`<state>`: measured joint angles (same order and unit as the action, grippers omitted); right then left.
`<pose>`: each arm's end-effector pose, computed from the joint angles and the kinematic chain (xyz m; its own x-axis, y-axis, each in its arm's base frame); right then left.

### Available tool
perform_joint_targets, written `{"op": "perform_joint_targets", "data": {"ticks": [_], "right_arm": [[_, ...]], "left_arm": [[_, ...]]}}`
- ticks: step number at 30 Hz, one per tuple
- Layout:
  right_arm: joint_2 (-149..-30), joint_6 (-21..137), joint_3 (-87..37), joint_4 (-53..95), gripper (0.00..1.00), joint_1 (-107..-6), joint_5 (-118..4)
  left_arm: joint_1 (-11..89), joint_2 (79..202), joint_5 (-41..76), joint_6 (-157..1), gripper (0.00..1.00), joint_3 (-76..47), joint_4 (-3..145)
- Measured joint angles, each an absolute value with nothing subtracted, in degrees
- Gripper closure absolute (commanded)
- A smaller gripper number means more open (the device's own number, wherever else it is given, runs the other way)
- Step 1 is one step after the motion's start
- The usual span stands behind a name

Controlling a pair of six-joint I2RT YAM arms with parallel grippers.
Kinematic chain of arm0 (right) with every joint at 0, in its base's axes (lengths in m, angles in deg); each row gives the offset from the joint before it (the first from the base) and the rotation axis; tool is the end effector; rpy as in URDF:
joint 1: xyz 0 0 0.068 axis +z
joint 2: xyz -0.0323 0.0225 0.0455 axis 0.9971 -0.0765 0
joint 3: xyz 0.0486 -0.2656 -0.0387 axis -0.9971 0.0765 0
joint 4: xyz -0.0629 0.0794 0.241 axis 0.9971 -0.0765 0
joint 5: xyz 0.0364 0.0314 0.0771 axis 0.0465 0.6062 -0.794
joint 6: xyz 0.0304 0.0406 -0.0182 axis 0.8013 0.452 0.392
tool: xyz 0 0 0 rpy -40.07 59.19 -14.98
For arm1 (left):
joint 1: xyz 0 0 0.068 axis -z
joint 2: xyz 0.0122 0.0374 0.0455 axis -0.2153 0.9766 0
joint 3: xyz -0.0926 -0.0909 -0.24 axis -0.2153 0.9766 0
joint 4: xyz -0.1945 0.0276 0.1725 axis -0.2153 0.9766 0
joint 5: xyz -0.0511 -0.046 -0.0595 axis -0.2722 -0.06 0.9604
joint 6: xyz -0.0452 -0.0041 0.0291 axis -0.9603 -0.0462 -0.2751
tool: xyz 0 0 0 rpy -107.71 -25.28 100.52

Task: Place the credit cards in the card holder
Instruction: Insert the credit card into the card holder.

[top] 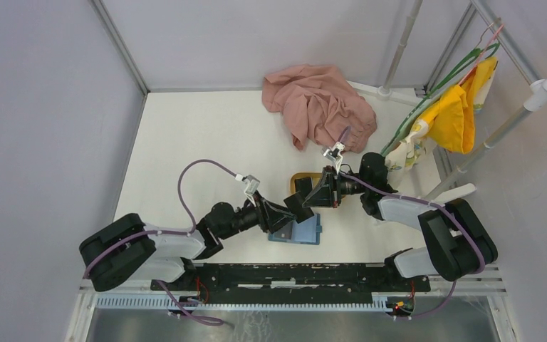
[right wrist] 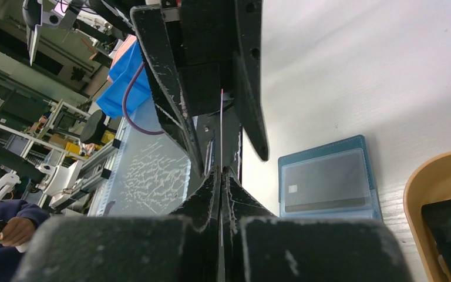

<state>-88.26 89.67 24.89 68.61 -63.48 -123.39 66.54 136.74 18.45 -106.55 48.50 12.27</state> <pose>0.2179 0.1255 0.1998 -0.7027 -0.0962 -0.7050 -0.7043 -0.0465 0.7084 0.1198 -0.1753 0.1725 -0.5872 -0.2764 -0.7608 0.6730 0.3556 -0.6486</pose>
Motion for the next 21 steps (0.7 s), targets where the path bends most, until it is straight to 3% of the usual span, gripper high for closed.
{"op": "perform_joint_targets", "data": {"ticks": [1,4,5,6,10,12,13,17,21], "right_arm": [[-88.26,89.67,24.89,68.77,1.00,-63.48,-123.39],[-88.26,89.65,24.89,68.86,1.00,-63.46,-123.39],[-88.26,89.67,24.89,68.88,1.00,-63.44,-123.43],[-88.26,89.67,24.89,68.92,0.93,-63.42,-123.58],[-88.21,86.13,24.34,66.69,0.55,-63.37,-124.90],[-87.80,75.96,21.22,56.51,0.34,-63.24,-125.75],[-87.65,65.23,17.39,45.40,0.30,-63.15,-125.68],[-88.30,28.75,2.95,11.17,0.31,-61.76,-124.04],[-90.27,7.29,-1.91,-8.67,0.36,-60.05,-123.72]], "left_arm": [[66.80,138.03,18.80,-106.55,0.53,47.56,11.11],[67.39,140.91,20.48,-106.55,0.96,45.05,8.20],[67.48,141.48,20.98,-106.77,0.98,44.53,7.70],[67.57,141.98,21.49,-106.50,0.98,44.09,7.28],[67.59,142.11,22.47,-106.28,0.98,44.00,7.31],[67.65,139.97,23.21,-105.04,0.98,43.76,11.57],[67.70,138.27,23.52,-103.86,0.98,43.39,14.98],[67.70,130.44,25.11,-97.76,0.98,40.63,30.45],[67.70,125.04,27.89,-91.44,0.98,36.98,43.48]]}}
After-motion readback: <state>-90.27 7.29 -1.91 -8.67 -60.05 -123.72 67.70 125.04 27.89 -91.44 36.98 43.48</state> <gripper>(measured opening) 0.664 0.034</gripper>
